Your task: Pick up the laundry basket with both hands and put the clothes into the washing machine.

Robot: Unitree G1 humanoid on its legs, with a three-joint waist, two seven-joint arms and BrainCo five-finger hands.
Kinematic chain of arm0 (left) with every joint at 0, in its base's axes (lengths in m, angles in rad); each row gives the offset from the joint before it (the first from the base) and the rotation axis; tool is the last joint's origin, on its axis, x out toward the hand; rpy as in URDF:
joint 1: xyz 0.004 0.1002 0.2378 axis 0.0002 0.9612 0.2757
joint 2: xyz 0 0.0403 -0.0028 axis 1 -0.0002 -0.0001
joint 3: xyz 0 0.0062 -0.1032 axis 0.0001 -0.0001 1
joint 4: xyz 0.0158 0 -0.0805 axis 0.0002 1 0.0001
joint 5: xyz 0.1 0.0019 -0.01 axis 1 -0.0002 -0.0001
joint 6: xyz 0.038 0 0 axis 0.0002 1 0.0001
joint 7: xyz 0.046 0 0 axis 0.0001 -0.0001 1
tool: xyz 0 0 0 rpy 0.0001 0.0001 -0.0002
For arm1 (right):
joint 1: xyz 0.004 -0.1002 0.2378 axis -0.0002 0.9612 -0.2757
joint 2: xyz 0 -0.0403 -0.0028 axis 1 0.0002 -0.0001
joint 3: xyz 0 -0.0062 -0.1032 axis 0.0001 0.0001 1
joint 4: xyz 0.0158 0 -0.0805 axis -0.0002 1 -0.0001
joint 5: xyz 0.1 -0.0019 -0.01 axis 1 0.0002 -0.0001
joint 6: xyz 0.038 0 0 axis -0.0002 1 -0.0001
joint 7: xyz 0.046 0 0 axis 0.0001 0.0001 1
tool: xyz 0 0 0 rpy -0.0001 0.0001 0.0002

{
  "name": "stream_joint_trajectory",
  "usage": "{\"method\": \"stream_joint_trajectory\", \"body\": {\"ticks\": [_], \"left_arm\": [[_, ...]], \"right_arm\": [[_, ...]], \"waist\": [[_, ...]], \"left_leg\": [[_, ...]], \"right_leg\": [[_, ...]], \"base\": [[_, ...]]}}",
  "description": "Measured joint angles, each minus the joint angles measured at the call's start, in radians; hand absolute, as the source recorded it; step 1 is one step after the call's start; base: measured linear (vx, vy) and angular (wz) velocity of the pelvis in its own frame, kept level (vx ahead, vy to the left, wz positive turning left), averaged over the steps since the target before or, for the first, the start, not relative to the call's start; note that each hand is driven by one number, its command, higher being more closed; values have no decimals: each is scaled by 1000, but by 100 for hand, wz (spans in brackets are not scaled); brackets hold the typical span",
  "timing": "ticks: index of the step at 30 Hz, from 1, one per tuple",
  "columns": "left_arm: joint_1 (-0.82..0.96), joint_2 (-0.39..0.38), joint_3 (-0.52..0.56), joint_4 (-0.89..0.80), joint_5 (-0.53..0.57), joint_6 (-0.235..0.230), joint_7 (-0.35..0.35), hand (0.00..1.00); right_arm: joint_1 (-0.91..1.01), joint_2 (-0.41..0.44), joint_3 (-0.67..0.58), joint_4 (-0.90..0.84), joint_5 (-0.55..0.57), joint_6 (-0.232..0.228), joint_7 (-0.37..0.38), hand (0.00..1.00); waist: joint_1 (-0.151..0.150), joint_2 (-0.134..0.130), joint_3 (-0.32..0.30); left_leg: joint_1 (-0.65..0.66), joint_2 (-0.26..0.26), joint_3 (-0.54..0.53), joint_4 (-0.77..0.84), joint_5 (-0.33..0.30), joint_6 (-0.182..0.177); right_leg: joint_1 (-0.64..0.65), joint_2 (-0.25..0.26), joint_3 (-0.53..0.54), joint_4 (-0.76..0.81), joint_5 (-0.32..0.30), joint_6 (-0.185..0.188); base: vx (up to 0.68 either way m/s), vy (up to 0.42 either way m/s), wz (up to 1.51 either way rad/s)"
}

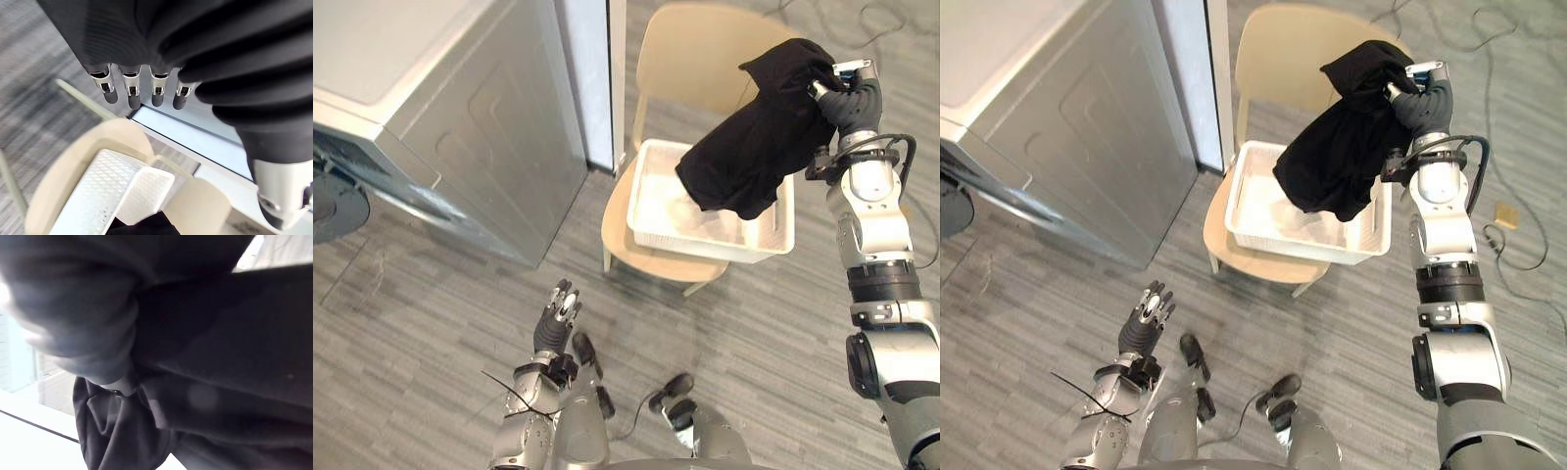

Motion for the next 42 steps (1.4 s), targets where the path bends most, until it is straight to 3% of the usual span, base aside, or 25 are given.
{"method": "stream_joint_trajectory", "body": {"ticks": [3,6,9,12,15,18,22,27,40,41,42], "left_arm": [[-24,26,1,-56,104,-24,6,0],[-64,43,0,-130,215,-39,22,0],[-128,67,-13,-160,395,-62,46,0],[-182,88,-57,-159,471,-63,44,0],[-254,97,-122,-126,496,-62,33,0],[-325,93,-147,-45,450,-41,10,0],[-386,94,-163,47,260,8,-3,0],[-464,99,-227,124,25,53,-3,0],[-628,103,-445,247,-162,135,0,0],[-632,97,-454,251,-168,137,4,100],[-638,92,-457,257,-168,137,6,100]], "right_arm": [[46,1,-1,-59,0,-19,15,100],[80,15,0,-134,2,-25,53,100],[122,33,13,-231,37,-40,112,100],[136,33,38,-293,82,-44,153,100],[141,46,87,-327,158,-44,195,100],[142,74,130,-327,202,-41,212,100],[142,107,210,-356,296,-31,241,100],[130,154,300,-405,307,-30,253,100],[78,301,470,-402,348,0,239,100],[78,312,481,-402,350,1,232,100],[78,313,482,-402,352,1,231,100]], "waist": [[-4,-3,-35],[-29,0,-67],[-53,1,-107],[-69,13,-126],[-107,33,-151],[-109,42,-158],[-109,57,-169],[-111,64,-196],[-134,70,-216],[-135,72,-221],[-135,72,-223]], "left_leg": [[54,0,24,0,-6,0],[119,-2,41,-2,-17,-10],[186,-4,69,-4,-32,-25],[233,-7,82,-5,-42,-38],[252,-9,93,-6,-53,-38],[269,-6,93,-7,-60,-45],[269,-7,93,-14,-69,-56],[254,-10,85,-14,-65,-52],[237,-36,26,-15,-64,-50],[234,-37,16,-15,-64,-50],[232,-38,10,-15,-64,-50]], "right_leg": [[44,12,26,-28,17,1],[94,34,69,-65,35,3],[136,47,123,-104,55,9],[163,57,167,-141,79,12],[178,67,192,-177,105,14],[190,80,212,-205,124,9],[198,94,228,-256,148,18],[197,95,228,-295,175,14],[203,79,208,-317,204,14],[201,78,207,-317,204,14],[201,78,205,-317,204,14]], "base": [[43,-26,-30],[52,-43,-30],[27,-18,-43],[16,-13,-45],[-28,2,-25],[-63,-6,-21],[-81,-10,-14],[-41,0,-1],[-8,34,5],[-13,22,4],[-14,17,9]]}}
